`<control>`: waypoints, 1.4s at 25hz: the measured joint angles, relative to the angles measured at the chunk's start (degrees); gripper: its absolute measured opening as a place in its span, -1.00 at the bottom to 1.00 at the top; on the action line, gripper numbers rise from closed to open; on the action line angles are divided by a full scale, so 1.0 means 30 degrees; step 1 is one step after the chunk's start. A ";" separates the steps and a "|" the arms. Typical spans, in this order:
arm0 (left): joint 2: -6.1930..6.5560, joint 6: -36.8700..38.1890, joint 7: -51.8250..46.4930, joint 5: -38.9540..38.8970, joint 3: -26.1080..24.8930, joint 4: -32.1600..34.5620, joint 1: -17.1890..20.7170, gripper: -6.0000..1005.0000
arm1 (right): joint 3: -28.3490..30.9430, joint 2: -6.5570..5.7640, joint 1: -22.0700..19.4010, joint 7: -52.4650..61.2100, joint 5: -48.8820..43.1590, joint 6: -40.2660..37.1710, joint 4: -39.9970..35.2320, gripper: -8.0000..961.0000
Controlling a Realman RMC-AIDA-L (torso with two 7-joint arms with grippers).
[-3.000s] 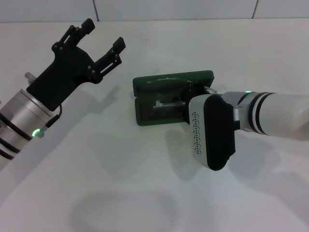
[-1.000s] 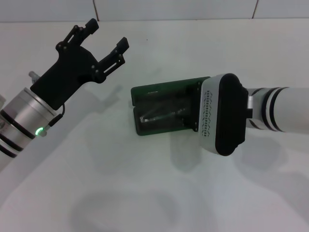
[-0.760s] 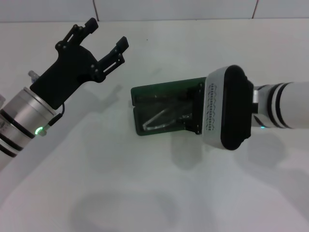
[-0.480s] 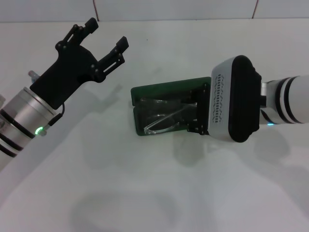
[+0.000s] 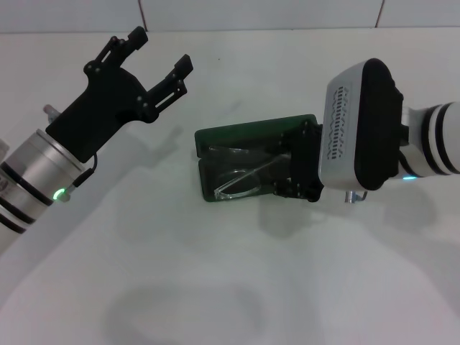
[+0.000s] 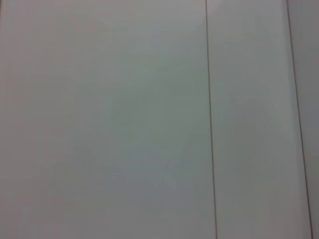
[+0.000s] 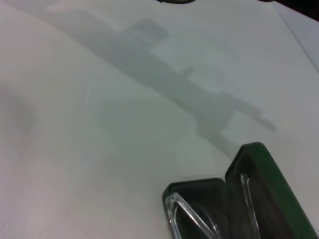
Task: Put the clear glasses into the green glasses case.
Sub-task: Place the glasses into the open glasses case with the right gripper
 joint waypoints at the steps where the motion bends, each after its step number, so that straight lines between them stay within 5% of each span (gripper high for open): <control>1: 0.0000 0.0001 0.0001 0.0000 0.0000 0.0001 -0.0024 0.70 | -0.0058 0.0017 0.0033 -0.0061 0.0059 0.0174 0.0163 -0.03; 12: 0.0000 0.0001 0.0000 0.0026 0.0000 0.0007 -0.0138 0.70 | -0.1375 0.0075 0.1001 -0.0712 0.1306 0.1084 0.1500 -0.04; 20: 0.0004 0.0034 0.0000 0.0033 0.0005 0.0092 -0.0016 0.70 | -0.1060 0.0091 0.2225 -0.1480 0.3877 -0.1376 0.2761 -0.04; 29: -0.0010 0.0031 0.0000 0.0032 0.0011 0.0157 -0.0150 0.70 | -0.1312 0.0118 0.4578 -0.1266 0.5000 -0.0160 0.6554 -0.04; 35: 0.0007 0.0030 0.0000 0.0030 0.0007 0.0159 -0.0200 0.70 | -0.1651 0.0108 0.4865 -0.1245 0.5057 0.0705 0.7111 -0.04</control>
